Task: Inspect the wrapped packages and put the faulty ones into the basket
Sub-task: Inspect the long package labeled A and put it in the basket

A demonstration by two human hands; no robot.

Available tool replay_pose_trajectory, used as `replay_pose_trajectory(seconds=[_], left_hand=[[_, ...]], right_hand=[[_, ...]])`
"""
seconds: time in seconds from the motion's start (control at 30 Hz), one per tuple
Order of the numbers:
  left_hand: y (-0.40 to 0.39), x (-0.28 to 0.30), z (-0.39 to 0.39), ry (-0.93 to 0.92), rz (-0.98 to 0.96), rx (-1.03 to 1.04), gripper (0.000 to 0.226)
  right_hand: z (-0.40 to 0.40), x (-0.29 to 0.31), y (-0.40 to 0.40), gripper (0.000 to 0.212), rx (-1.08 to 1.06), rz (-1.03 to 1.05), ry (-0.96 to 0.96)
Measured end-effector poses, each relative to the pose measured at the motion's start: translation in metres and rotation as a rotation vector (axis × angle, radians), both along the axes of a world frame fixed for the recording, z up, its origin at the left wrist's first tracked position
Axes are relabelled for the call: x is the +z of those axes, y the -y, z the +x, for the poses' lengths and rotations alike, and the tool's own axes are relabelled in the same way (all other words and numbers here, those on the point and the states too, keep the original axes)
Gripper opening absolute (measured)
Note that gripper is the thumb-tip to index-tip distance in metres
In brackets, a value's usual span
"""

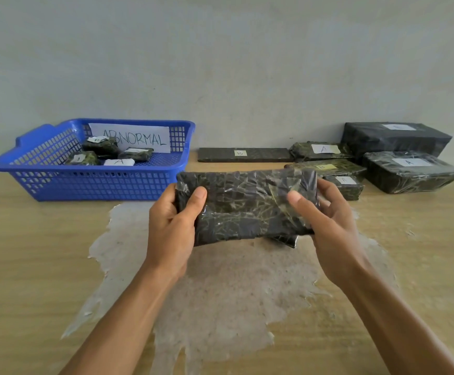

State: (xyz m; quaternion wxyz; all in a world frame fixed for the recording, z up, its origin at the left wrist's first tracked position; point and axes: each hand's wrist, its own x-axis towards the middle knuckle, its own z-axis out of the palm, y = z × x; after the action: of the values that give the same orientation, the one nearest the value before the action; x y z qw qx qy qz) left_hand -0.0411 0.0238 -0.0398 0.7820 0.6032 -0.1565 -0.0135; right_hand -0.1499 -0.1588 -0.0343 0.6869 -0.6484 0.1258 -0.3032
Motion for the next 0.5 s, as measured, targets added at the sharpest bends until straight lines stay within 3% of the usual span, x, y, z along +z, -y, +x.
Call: replay_pose_trajectory(seconds=[0.2, 0.33, 0.5], left_hand=[[-0.0040, 0.0043, 0.0003, -0.061, 0.099, -0.092, 0.013], [-0.0068, 0.0050, 0.0013, 0.026, 0.214, -0.042, 0.036], [-0.0053, 0.0032, -0.0013, 0.082, 0.209, -0.010, 0.017]], right_hand=[[0.0001, -0.0007, 0.0076, 0.016, -0.064, 0.103, 0.042], [-0.0004, -0.0037, 0.0037, 0.017, -0.064, 0.023, 0.029], [-0.0022, -0.0013, 0.0008, 0.019, -0.061, -0.017, 0.015]])
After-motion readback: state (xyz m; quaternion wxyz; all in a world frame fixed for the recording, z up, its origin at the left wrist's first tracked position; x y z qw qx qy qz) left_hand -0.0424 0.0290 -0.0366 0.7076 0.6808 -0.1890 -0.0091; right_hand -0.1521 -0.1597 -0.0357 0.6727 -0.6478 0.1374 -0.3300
